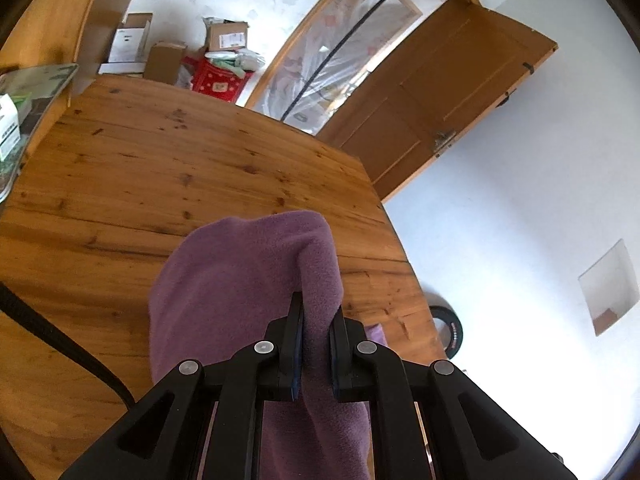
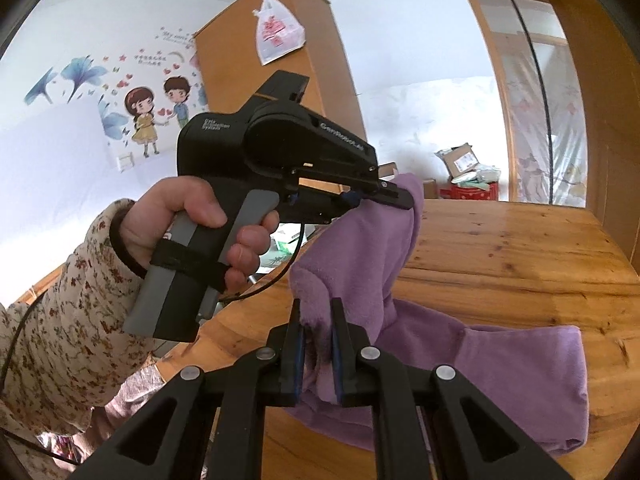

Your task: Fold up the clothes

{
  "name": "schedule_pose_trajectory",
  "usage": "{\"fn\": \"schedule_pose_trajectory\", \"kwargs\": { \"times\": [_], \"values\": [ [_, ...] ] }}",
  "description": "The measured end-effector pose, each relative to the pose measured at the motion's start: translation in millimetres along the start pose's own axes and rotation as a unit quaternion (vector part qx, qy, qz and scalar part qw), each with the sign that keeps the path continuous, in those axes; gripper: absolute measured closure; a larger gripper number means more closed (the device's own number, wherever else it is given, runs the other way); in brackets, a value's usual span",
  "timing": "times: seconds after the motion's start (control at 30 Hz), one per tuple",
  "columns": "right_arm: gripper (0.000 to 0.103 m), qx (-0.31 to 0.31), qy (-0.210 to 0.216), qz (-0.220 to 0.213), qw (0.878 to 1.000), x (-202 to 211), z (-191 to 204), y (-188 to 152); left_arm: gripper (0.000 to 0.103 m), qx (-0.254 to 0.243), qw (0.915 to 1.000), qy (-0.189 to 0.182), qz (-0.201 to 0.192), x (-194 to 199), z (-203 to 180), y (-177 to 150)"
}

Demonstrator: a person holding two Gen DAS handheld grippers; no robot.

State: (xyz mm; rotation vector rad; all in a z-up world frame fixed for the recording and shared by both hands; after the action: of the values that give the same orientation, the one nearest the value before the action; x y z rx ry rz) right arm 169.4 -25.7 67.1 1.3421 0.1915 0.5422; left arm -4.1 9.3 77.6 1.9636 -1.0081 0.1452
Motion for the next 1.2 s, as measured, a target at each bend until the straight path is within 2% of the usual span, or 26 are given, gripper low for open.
{"fn": "schedule_pose_trajectory", "kwargs": {
  "times": [0.47, 0.87, 1.2],
  "values": [
    [0.092, -0.023, -0.039, -0.009, 0.999, 24.8, -50.0, 0.8, 0.093, -0.006, 0.9992, -0.026, 0.030, -45.6, -36.4, -17.7],
    [0.092, -0.047, -0.070, -0.006, 0.996, 44.9, -84.6, -9.4, 0.093, -0.014, 0.9981, -0.028, 0.053, -75.0, -61.1, -36.7],
    [0.092, -0.053, -0.054, -0.015, 0.997, 53.4, -85.7, -5.4, 0.093, -0.030, 0.9982, -0.018, 0.049, -79.1, -77.5, -39.4]
  ]
}}
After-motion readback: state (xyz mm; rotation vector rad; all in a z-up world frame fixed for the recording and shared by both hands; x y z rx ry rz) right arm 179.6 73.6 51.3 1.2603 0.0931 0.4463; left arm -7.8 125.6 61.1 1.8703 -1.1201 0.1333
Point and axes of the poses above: each gripper's, at about its wrist camera, not at the fingertips, and x roughly against the way its jaws point, z to its left, y to its top, the point moved 9 cm from there along -x, roughly the way its jaws point, and after that the axes turned 14 degrees about -z, right-handed, at the moved point
